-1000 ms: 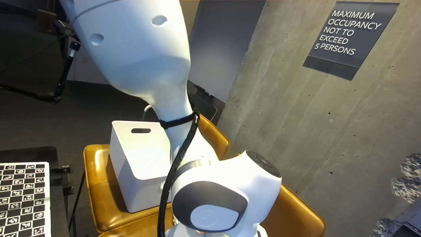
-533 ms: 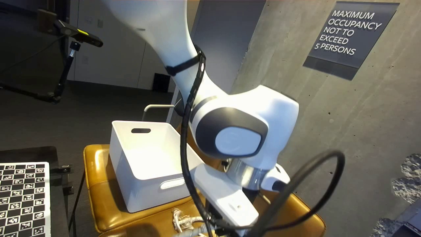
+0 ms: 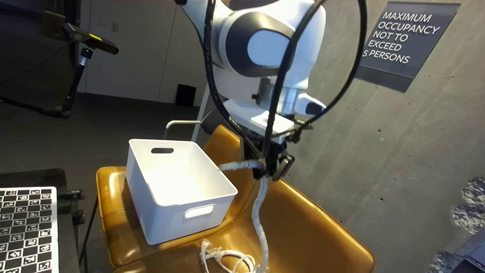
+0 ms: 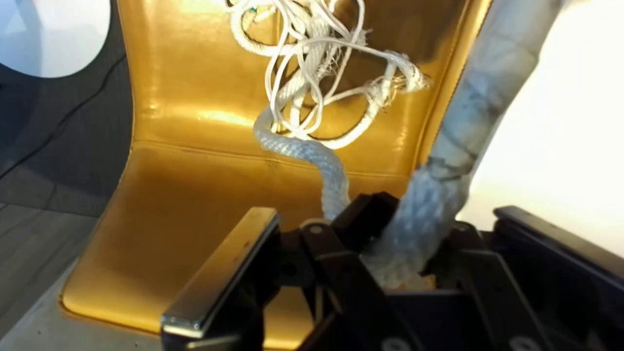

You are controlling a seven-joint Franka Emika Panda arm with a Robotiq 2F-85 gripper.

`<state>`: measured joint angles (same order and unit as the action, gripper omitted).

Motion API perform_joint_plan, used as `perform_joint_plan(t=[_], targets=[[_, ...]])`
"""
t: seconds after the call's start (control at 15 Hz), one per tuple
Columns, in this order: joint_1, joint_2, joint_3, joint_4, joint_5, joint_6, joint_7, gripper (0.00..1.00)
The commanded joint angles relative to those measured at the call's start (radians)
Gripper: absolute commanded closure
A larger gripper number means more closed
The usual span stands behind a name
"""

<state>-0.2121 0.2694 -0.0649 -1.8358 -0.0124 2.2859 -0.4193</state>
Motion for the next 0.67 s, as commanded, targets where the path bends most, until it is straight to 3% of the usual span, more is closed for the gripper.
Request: perform_joint_plan(t=[0.0, 0.6], targets=[[0.062, -0.127, 0.023, -0.049, -0.007, -0.049, 0.038, 0.98], [0.209, -0.208, 0.086, -0.055, -0.028, -0.075, 0.124, 0.98]])
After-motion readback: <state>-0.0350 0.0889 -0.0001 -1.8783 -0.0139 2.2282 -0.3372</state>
